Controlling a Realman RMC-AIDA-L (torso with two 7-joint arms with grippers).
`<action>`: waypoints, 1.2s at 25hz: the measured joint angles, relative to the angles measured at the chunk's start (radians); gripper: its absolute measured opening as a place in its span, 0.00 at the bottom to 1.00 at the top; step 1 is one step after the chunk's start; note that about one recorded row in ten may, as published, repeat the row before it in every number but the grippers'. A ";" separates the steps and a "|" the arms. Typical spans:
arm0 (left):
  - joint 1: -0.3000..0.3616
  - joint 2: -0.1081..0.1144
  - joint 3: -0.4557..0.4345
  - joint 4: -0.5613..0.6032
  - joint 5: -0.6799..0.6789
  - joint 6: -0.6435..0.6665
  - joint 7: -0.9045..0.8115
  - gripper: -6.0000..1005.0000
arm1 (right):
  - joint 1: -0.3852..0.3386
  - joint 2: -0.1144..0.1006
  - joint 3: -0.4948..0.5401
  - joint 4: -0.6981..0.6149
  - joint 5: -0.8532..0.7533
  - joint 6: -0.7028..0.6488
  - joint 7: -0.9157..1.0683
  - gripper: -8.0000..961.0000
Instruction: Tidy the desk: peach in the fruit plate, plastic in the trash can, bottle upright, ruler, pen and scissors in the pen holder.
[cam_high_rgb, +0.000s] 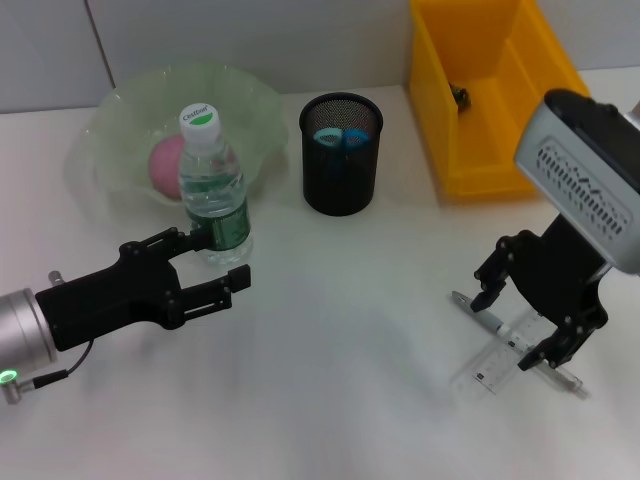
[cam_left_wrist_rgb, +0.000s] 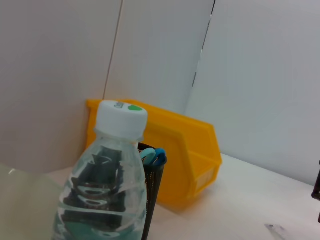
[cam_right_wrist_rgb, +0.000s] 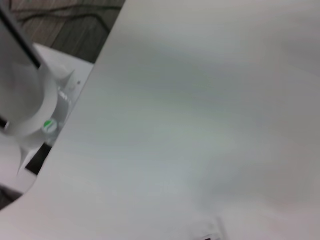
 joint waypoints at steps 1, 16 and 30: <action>0.000 0.000 0.000 0.000 0.000 0.000 0.000 0.81 | 0.000 0.002 -0.010 -0.003 -0.006 0.000 -0.011 0.74; 0.027 0.000 0.079 0.009 -0.001 -0.006 0.037 0.81 | -0.014 0.030 -0.114 0.015 -0.057 0.055 -0.123 0.73; 0.028 0.000 0.089 0.002 -0.008 -0.005 0.054 0.81 | -0.017 0.033 -0.201 0.091 -0.047 0.143 -0.137 0.70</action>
